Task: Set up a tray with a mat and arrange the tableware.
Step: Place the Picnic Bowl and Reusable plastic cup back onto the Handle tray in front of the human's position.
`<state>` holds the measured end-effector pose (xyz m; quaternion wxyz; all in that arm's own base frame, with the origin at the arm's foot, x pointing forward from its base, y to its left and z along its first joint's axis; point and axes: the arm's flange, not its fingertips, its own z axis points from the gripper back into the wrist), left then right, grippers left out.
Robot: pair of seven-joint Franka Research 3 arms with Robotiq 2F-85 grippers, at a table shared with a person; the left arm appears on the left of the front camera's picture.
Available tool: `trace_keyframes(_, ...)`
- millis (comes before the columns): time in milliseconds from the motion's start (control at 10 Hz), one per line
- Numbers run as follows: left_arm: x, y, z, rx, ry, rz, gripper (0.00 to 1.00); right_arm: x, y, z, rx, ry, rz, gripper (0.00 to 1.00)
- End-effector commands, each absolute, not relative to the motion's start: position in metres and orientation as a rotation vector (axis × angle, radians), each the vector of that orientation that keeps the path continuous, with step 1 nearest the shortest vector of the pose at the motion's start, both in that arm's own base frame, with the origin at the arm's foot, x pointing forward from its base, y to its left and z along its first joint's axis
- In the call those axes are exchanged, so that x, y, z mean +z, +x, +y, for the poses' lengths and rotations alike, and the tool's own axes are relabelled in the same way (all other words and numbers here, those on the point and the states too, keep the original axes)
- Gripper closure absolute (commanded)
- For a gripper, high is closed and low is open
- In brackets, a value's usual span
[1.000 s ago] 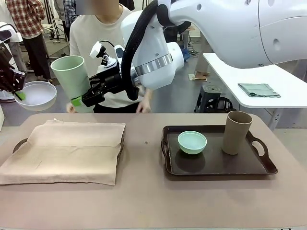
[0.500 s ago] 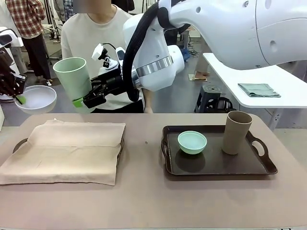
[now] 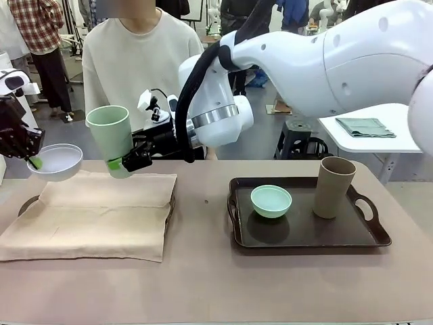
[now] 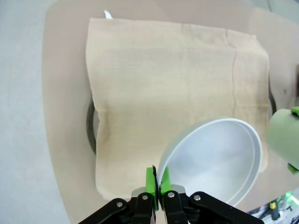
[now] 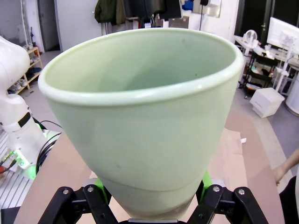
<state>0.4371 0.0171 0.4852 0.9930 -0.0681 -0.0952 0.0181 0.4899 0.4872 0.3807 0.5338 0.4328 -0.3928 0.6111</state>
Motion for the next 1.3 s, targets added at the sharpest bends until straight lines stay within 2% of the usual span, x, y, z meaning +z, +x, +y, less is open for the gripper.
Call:
trace_keyframes(0,0.490,0.434,0.016,0.029,-0.130,-0.194,0.96,0.389,0.489,0.487,1.462,1.028,-0.949,0.19)
trace_keyframes(300,0.486,0.437,0.016,0.035,-0.137,-0.192,0.96,0.371,0.493,0.486,1.456,1.055,-0.931,0.19)
trace_keyframes(1200,0.394,0.457,0.021,0.012,-0.183,-0.160,0.96,0.273,0.503,0.490,1.385,1.172,-0.888,0.19)
